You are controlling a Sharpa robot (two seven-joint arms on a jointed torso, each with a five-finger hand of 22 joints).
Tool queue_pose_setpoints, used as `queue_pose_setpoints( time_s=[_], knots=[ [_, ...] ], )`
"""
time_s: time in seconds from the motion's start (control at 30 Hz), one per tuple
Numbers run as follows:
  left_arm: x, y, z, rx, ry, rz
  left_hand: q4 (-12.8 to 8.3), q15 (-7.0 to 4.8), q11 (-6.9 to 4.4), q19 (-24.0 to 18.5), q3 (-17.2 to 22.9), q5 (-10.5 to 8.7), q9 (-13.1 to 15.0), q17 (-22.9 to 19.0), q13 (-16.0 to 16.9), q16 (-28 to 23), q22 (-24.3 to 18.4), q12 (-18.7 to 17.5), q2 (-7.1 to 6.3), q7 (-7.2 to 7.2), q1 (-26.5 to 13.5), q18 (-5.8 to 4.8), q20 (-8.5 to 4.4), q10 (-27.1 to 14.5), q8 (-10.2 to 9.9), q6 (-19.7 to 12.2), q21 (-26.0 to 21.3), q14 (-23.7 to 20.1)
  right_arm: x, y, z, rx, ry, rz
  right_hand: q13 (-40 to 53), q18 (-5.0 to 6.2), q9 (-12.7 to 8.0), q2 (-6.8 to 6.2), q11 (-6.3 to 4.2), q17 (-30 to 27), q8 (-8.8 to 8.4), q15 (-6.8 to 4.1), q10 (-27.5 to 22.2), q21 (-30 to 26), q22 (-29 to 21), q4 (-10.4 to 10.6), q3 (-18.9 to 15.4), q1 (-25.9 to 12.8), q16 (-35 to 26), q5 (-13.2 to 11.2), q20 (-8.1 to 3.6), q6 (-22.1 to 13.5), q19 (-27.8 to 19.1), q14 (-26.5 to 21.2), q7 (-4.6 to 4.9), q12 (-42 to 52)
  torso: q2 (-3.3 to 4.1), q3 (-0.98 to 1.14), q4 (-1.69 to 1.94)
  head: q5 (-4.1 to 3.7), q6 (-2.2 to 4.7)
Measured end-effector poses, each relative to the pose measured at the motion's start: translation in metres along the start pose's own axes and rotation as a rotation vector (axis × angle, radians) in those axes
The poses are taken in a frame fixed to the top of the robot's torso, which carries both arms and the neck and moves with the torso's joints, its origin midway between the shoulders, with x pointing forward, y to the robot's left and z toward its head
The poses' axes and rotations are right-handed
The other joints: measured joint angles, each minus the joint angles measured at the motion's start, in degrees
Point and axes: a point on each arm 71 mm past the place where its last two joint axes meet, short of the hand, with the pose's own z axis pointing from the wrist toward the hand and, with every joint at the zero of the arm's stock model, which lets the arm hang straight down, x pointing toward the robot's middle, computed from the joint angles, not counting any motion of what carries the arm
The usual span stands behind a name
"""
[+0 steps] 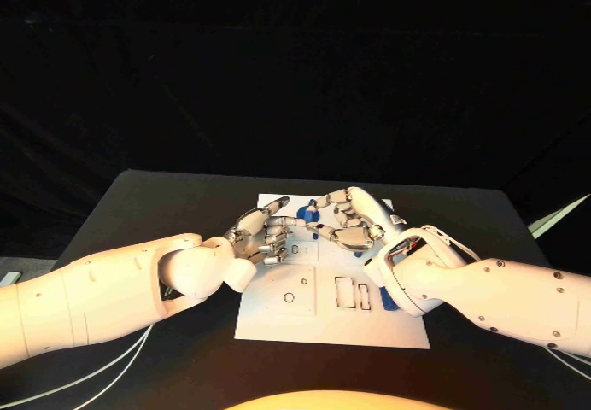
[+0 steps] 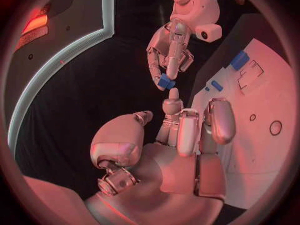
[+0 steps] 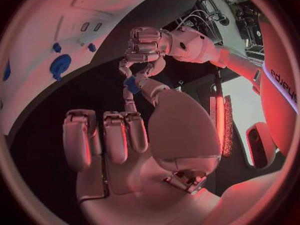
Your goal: Assemble the parts on the task board
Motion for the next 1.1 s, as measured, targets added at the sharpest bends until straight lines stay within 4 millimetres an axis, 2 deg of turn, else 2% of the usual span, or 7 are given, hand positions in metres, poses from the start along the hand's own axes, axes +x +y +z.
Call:
queue_pose_setpoints(
  time_s=[0.4, 0.43, 0.53, 0.6, 0.73, 0.77, 1.1],
  knots=[
    [-0.0014, -0.0005, -0.0013, 0.002, -0.006, 0.002, 0.0, -0.49, 0.01, 0.0, 0.0, 0.00, 0.4, 0.0, 0.0, 0.0, 0.0, 0.0, 0.34, 0.01, 0.4, 0.00, -0.01, 0.0, 0.0, 0.0, 0.6, -0.5, -0.0006, -0.0030, 0.0004, 0.005, -0.005, -0.005, 0.0, 0.00, 0.0, 0.00, 0.00, 0.0, 0.00, 0.00, 0.0, 0.0, 0.0, 0.0, 0.0, 0.0, 0.0, 0.0, 0.00, 0.0, 0.0, 0.0, 0.00, 0.0, 0.02, -0.02, 0.01, -0.04, 0.06],
    [-0.0017, -0.0005, -0.0014, 0.001, -0.008, 0.003, 0.0, -0.48, 0.02, 0.0, 0.0, 0.00, 0.4, 0.0, 0.1, 0.0, 0.0, 0.0, 0.68, 0.47, 0.7, -0.01, 0.00, 0.0, -0.1, -0.5, 0.6, -0.5, -0.0006, -0.0028, 0.0003, 0.004, -0.006, -0.005, 0.0, 0.00, 0.0, 0.00, 0.00, 0.0, 0.00, 0.00, 0.0, 0.0, 0.0, 0.0, 0.0, 0.0, 0.0, 0.0, 0.00, 0.0, 0.0, 0.0, 0.00, 0.0, 0.02, -0.02, 0.01, -0.03, 0.08],
    [-0.0020, -0.0002, -0.0014, -0.003, -0.012, 0.005, 0.0, -0.06, 0.42, 0.0, 0.0, 0.00, 0.4, 0.0, 0.4, 0.0, 0.0, 0.0, 0.78, 1.35, 0.8, 0.00, 0.01, 0.4, -2.6, -1.6, 0.6, -0.1, 0.0000, -0.0013, -0.0001, -0.002, -0.008, -0.002, 0.0, 0.00, 0.0, 0.00, 0.00, 0.0, 0.00, 0.00, 0.0, 0.0, 0.0, 0.0, 0.0, 0.0, 0.0, 0.0, 0.00, 0.0, 0.0, 0.0, 0.00, 0.0, 0.03, -0.02, 0.01, 0.01, 0.10],
    [-0.0020, 0.0001, -0.0013, -0.006, -0.013, 0.006, 0.0, -0.05, 0.42, 0.0, 0.0, 0.00, 0.4, 0.0, 0.4, 0.0, 0.0, 0.0, 0.85, 1.13, 0.9, 0.00, 0.01, 0.4, -2.6, -3.0, 0.6, -0.1, 0.0006, 0.0003, -0.0006, -0.007, -0.009, 0.002, 0.0, 0.00, 0.0, 0.00, 0.00, 0.0, 0.00, 0.00, 0.0, 0.0, 0.0, 0.0, 0.0, 0.0, 0.0, 0.0, 0.00, 0.0, 0.0, 0.0, 0.00, 0.0, 0.04, -0.02, 0.02, 0.03, 0.09],
    [-0.0013, 0.0007, -0.0006, -0.012, -0.012, 0.009, 0.0, -0.05, 0.74, 0.0, 0.0, 0.00, 0.4, 0.0, 0.4, 0.0, 0.0, 0.0, 0.85, 1.13, 0.9, 0.00, 0.02, 0.7, -2.6, -3.0, 0.6, -0.1, 0.0021, 0.0028, -0.0011, -0.015, -0.009, 0.007, 0.0, 0.00, 0.0, 0.00, 0.00, 0.0, 0.00, 0.00, 0.0, 0.0, 0.0, 0.0, 0.0, 0.0, 0.0, 0.0, 0.00, 0.0, 0.0, 0.0, 0.00, 0.0, 0.04, -0.02, 0.01, 0.04, 0.06],
    [-0.0010, 0.0008, -0.0005, -0.013, -0.011, 0.010, 0.0, -0.05, 0.70, 0.0, 0.0, 0.00, 0.4, 0.0, 0.4, 0.0, 0.0, 0.0, 0.85, 1.13, 0.9, 0.00, 0.02, 0.7, -3.2, -3.0, 0.6, -0.1, 0.0023, 0.0032, -0.0011, -0.016, -0.009, 0.008, 0.0, 0.00, 0.0, 0.00, 0.00, 0.0, 0.00, 0.00, 0.0, 0.0, 0.0, 0.0, 0.0, 0.0, 0.0, 0.0, 0.00, 0.0, 0.0, 0.0, 0.00, 0.0, 0.04, -0.01, 0.01, 0.04, 0.05],
    [0.0032, 0.0021, 0.0020, -0.021, 0.007, 0.012, 0.0, -0.04, 0.71, 0.0, 0.0, 0.00, 0.4, 0.0, 0.5, 0.0, 0.0, 0.0, 0.85, 1.14, 0.9, 0.00, 0.05, 0.7, -3.2, -3.0, 0.6, -0.1, 0.0059, 0.0041, 0.0020, -0.015, -0.003, 0.012, 0.0, 0.00, 0.0, 0.00, 0.00, 0.0, 0.00, 0.00, 0.0, 0.0, 0.0, 0.0, 0.0, 0.0, 0.0, 0.0, 0.00, 0.0, 0.0, 0.0, 0.00, 0.0, 0.05, -0.03, -0.02, 0.10, -0.02]
  ],
)
